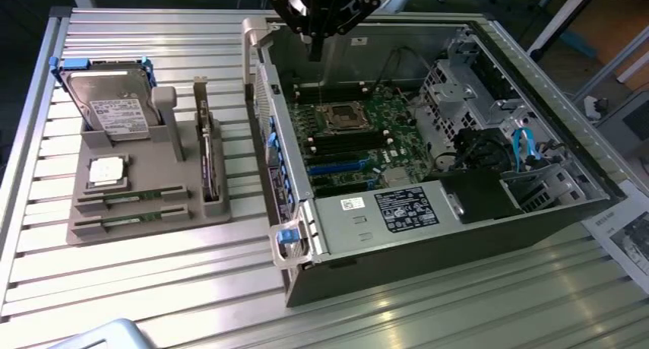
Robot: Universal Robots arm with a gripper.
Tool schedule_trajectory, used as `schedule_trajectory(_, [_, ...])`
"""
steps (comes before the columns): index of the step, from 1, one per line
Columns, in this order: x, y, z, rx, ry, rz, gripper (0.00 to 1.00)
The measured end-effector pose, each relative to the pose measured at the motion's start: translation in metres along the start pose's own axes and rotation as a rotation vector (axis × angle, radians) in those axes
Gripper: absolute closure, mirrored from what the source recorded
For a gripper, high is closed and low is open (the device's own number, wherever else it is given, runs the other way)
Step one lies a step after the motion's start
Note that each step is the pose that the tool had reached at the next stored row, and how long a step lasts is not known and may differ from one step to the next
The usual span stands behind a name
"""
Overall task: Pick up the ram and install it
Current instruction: 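Reach for the ram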
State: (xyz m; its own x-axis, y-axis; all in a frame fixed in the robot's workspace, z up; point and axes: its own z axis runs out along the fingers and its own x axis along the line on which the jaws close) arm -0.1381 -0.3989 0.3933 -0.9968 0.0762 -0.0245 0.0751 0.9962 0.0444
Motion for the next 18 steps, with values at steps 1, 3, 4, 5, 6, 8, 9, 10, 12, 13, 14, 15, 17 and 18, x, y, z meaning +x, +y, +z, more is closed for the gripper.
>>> schedule_trajectory(1, [0.002, -0.0001, -0.0001, 0.0, 0.0, 0.0, 0.9])
schedule_trajectory(3, [0.005, -0.0004, -0.0002, 0.0001, 0.0001, 0.0, 0.9])
schedule_trajectory(4, [0.007, -0.0005, -0.0002, 0.0001, 0.0001, 0.0, 0.9])
schedule_trajectory(5, [0.009, -0.0007, -0.0002, 0.0, 0.0, 0.0, 0.9])
schedule_trajectory(6, [0.01, -0.0008, -0.0003, 0.0001, 0.0, 0.0, 0.9])
schedule_trajectory(8, [0.013, -0.001, -0.0004, 0.0001, 0.0, 0.0, 0.9])
schedule_trajectory(9, [0.015, -0.0011, -0.0004, 0.0, 0.0, 0.0, 0.9])
schedule_trajectory(10, [0.016, -0.0012, -0.0005, 0.0, 0.0001, 0.0, 0.9])
schedule_trajectory(12, [0.02, -0.0015, -0.0006, 0.0, 0.0, 0.0, 0.9])
schedule_trajectory(13, [0.022, -0.0017, -0.0006, 0.0, -0.0001, 0.0, 0.9])
schedule_trajectory(14, [0.023, -0.0017, -0.0006, 0.0, 0.0, 0.0, 0.9])
schedule_trajectory(15, [0.025, -0.0019, -0.0007, 0.0, 0.0, 0.0, 0.9])
schedule_trajectory(17, [0.028, -0.0021, -0.0008, 0.0, 0.0, 0.0, 0.9])
schedule_trajectory(18, [0.03, -0.0022, -0.0008, 0.0001, 0.0, 0.0, 0.9])
